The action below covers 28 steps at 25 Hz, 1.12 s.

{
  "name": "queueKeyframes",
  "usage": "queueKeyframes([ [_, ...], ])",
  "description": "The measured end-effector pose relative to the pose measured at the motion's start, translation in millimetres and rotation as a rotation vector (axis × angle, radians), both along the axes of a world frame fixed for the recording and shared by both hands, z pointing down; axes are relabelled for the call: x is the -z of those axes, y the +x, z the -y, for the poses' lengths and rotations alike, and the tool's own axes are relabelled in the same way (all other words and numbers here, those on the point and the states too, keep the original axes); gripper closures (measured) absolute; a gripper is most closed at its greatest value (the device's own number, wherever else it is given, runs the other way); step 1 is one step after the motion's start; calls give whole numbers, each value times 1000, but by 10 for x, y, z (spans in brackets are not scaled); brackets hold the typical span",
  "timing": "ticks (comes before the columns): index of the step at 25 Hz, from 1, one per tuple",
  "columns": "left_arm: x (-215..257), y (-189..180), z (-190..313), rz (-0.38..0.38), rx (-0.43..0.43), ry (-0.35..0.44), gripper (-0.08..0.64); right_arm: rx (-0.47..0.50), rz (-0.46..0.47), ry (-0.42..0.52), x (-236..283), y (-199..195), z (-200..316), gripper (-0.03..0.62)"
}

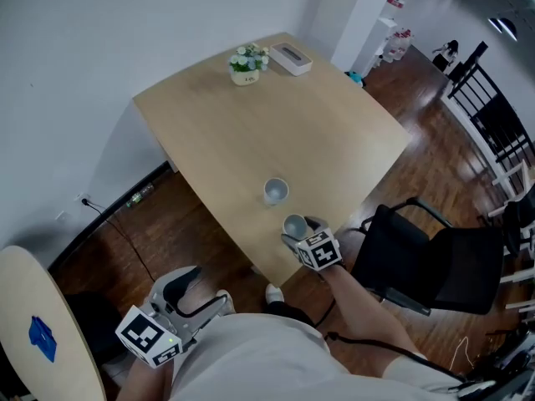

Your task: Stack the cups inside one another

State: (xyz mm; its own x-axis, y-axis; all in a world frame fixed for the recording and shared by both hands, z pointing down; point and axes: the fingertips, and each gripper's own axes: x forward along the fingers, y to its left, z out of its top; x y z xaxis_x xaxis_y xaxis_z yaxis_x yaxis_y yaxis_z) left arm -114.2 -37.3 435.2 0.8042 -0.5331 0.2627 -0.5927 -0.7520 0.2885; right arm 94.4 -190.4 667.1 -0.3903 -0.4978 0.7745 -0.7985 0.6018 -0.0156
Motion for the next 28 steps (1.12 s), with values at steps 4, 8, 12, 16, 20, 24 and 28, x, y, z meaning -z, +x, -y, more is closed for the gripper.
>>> queueKeyframes([
  [4,90,200,71,-7,15,7,270,45,30,-2,240,55,22,230],
  [8,125,356,106,-14,27,16,270,91,53,12,582,108,94,232],
  [12,96,480,132,-22,48,12,270,135,78,47,929,129,243,232],
  [16,87,565,157,-19,64,12,270,178,97,79,1197,92,415,232],
  [20,82,559,210,-19,99,14,270,220,107,100,1334,-9,589,232],
  [24,99,499,264,-18,143,21,270,260,107,103,1352,-145,716,232],
  [28,94,424,306,-20,185,25,270,295,98,102,1273,-287,859,232],
])
